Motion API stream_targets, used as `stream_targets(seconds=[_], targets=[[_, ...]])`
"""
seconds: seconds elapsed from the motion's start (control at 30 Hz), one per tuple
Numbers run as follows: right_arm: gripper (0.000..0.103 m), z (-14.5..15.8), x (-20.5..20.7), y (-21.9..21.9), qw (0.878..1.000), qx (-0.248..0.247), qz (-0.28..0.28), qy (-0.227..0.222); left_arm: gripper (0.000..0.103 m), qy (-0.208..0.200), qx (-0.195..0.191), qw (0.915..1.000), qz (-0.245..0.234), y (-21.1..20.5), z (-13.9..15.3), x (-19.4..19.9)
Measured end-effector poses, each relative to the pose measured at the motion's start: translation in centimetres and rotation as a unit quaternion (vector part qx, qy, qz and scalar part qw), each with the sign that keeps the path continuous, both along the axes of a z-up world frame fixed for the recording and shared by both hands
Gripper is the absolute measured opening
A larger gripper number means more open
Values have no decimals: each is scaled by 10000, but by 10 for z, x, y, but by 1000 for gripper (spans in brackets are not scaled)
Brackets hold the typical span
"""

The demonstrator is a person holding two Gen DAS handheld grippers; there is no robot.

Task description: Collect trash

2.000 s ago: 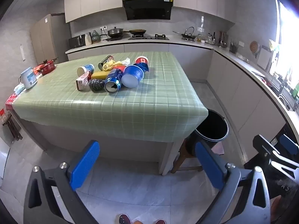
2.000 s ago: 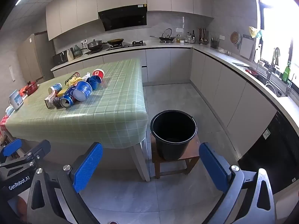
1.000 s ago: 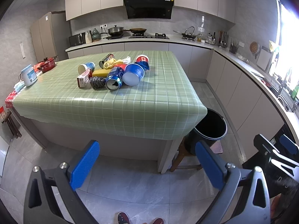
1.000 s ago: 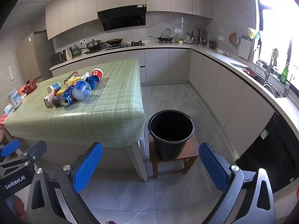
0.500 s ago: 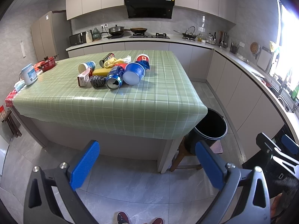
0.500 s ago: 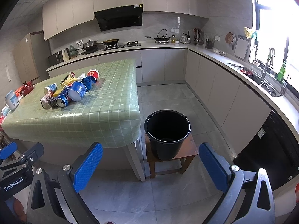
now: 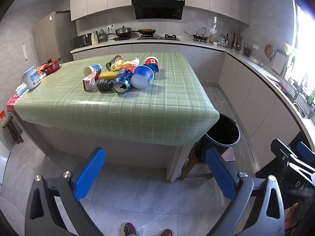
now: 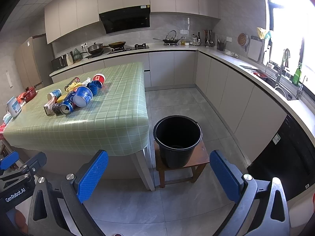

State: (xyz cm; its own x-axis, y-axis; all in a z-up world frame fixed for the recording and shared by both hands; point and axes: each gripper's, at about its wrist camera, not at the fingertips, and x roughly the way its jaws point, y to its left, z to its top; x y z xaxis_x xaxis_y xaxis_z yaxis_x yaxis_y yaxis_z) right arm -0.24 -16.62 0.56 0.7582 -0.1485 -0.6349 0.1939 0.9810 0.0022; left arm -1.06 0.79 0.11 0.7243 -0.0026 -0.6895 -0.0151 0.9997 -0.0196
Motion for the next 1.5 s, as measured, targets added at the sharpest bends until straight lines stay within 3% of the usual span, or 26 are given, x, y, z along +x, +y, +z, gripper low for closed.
stream_targets(seconds=[1.2,1.5], targets=[[103,-10,30,7,9998,65,198,67,103,115,42,9998,158,6,-6,25],[103,-19,59,24,9991,173,344,165,103,220,80,9988,427,37,-14,41]])
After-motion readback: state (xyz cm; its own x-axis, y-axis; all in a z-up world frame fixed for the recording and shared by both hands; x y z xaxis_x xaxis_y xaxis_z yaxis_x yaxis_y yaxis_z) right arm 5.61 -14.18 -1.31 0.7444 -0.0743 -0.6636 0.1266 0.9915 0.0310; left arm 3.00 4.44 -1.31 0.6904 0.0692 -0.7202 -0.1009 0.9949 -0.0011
